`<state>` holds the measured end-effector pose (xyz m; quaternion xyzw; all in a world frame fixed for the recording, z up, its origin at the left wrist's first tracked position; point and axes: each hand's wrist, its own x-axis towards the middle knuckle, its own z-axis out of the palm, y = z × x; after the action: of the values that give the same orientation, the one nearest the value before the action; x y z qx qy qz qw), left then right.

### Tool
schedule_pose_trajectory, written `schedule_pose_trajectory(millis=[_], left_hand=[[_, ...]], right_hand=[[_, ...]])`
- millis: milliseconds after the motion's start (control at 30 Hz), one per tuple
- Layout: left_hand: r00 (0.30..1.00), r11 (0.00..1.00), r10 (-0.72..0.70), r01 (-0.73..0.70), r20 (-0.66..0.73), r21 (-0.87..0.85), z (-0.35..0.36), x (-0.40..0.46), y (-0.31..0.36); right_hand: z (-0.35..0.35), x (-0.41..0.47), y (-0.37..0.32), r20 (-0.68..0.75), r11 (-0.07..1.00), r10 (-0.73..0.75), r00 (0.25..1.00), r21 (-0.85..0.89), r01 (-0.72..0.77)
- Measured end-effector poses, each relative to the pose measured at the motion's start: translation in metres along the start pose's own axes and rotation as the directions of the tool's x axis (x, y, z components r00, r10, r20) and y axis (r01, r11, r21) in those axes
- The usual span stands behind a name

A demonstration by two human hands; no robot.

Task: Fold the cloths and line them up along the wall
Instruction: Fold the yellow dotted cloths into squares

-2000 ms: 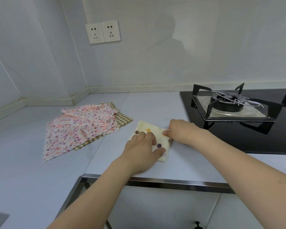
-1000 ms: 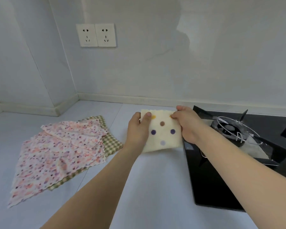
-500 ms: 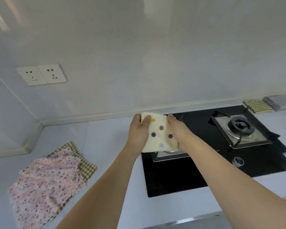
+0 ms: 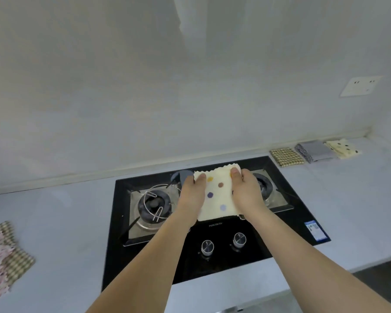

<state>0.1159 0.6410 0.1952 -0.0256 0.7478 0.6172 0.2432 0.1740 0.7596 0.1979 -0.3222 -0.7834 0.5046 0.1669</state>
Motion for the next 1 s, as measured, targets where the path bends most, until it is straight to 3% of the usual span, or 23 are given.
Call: schedule_pose_trajectory(millis=[133, 433, 667, 733, 833, 900, 1000], left_hand=[[1.0, 1.0, 0.007, -0.007, 0.014, -0.02, 0.06, 0.011, 0.004], [0.989, 0.981, 0.111, -0.125, 0.1, 0.151, 0.217, 0.057, 0.024], [0.989, 0.977, 0.138, -0.143, 0.044, 0.159, 0.342, 0.071, 0.046], [0.991, 0.977, 0.13, -0.135, 0.043, 0.167, 0.369, 0.074, 0.052], [0.992, 0.981, 0.12, -0.125, 0.044, 0.149, 0.402, 0.091, 0.06], [0.99, 0.98, 0.126, -0.135, 0.066, 0.146, 0.428, 0.108, 0.063], [0.99, 0.981, 0.106, -0.12, 0.096, 0.153, 0.476, 0.136, 0.066]], right_hand=[[-0.037, 0.038, 0.026, -0.005, 0.996, 0.067, 0.998, -0.056, -0.067], [-0.153, 0.133, 0.101, -0.115, 0.985, 0.151, 0.982, -0.064, -0.159], [-0.248, 0.209, 0.148, -0.038, 0.98, 0.181, 0.983, -0.076, -0.184], [-0.27, 0.226, 0.155, 0.018, 0.96, 0.281, 0.959, -0.016, -0.281], [-0.299, 0.25, 0.168, 0.185, 0.843, 0.489, 0.852, 0.152, -0.517], [-0.32, 0.264, 0.179, 0.301, 0.747, 0.531, 0.792, 0.275, -0.605], [-0.358, 0.293, 0.202, 0.304, 0.69, 0.529, 0.792, 0.388, -0.61]])
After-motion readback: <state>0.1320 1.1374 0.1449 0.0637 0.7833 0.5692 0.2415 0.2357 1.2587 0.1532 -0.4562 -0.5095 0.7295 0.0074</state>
